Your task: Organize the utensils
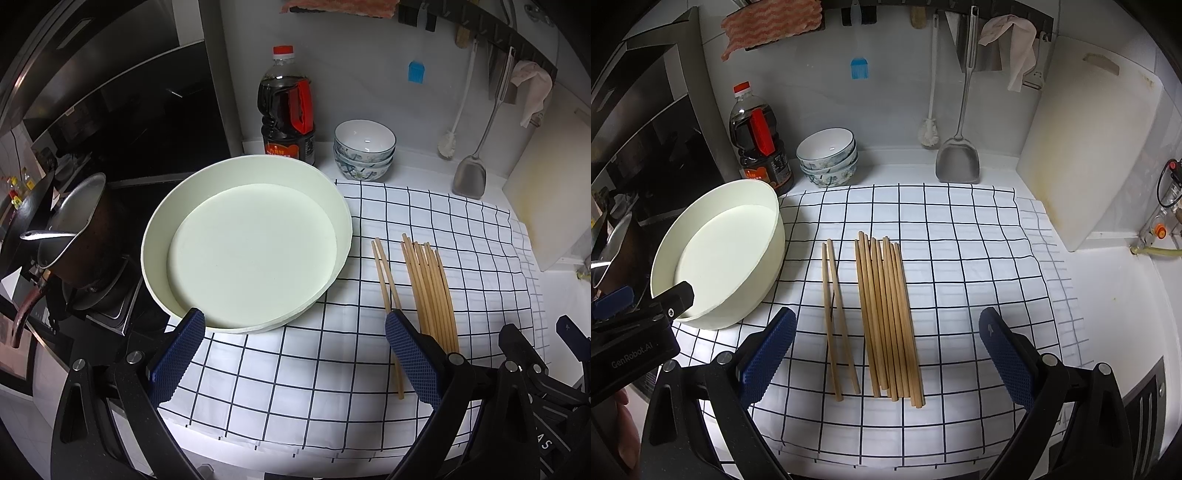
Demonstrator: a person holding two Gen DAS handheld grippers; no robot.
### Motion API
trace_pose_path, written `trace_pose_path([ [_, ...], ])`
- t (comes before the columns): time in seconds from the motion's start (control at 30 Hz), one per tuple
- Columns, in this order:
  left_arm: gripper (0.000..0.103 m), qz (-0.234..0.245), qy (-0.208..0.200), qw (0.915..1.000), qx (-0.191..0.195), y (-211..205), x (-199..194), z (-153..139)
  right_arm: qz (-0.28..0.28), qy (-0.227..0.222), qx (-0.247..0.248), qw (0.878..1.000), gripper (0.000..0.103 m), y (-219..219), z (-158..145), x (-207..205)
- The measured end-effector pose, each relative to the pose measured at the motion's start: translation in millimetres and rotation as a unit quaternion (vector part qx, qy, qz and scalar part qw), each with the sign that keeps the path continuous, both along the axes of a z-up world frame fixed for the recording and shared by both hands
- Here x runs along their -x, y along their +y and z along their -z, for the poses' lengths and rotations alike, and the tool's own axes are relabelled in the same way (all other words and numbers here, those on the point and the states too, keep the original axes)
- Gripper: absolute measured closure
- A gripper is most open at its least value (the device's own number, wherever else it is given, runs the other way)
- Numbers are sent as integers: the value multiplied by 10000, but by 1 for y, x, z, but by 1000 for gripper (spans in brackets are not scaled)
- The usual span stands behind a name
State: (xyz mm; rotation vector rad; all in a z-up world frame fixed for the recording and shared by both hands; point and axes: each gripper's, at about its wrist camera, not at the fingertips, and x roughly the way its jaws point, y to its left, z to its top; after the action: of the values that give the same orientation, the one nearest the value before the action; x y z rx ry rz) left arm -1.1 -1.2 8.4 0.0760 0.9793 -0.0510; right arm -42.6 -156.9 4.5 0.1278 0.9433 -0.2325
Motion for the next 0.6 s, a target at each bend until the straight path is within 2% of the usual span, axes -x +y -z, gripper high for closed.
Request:
trace_pose_path([
  [0.6, 7, 2, -1, 10000, 1, 0, 0, 1, 1, 7, -35, 10000, 8, -1, 1, 1],
])
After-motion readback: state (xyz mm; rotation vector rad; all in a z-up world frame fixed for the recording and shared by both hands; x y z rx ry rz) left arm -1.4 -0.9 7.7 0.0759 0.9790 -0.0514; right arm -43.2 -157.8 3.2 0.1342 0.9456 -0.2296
